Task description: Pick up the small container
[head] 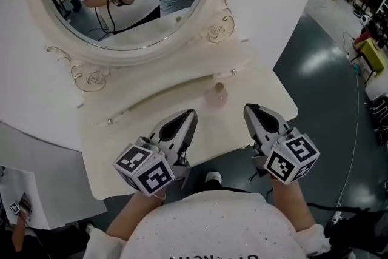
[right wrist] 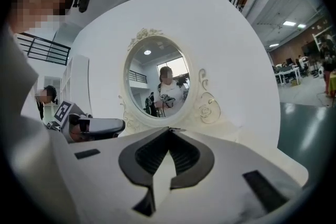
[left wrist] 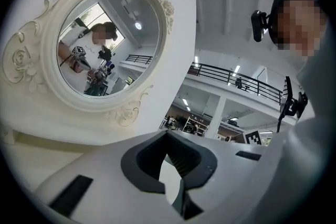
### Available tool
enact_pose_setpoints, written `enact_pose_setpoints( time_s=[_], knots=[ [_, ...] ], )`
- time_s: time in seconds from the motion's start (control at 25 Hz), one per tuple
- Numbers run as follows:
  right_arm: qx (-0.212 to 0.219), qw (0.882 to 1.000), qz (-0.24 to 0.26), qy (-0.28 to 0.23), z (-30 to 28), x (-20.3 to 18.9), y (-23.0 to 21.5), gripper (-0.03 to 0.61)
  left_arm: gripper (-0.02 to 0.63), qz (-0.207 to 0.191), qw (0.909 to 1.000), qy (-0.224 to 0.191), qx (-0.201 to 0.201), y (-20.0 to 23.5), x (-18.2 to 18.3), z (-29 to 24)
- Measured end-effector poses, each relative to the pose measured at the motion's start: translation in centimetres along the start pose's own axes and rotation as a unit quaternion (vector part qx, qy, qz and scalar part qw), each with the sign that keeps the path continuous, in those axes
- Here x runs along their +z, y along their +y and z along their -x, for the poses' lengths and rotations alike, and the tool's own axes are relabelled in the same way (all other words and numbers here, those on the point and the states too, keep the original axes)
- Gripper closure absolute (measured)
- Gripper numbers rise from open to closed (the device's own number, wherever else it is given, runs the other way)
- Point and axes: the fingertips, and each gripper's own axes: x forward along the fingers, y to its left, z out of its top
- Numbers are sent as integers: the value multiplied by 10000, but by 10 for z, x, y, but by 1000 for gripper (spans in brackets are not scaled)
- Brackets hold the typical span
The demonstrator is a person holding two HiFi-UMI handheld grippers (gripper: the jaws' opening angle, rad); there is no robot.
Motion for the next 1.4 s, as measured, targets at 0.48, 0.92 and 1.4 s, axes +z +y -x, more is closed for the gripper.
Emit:
enact_pose_setpoints(
  time_s=[0.48,0.92,1.4],
  knots=[
    [611,9959,244,617,-88,-36,-53,578,612,192,9974,219,661,64,-23,-63],
    [544,9885,866,1114,-135,-77,-78,577,612,446,9905,630,1140,105,-45,-71],
    [568,9913,820,862,-156,-95,-93,515,612,413,9849,945,1391,123,-62,-68]
  ],
)
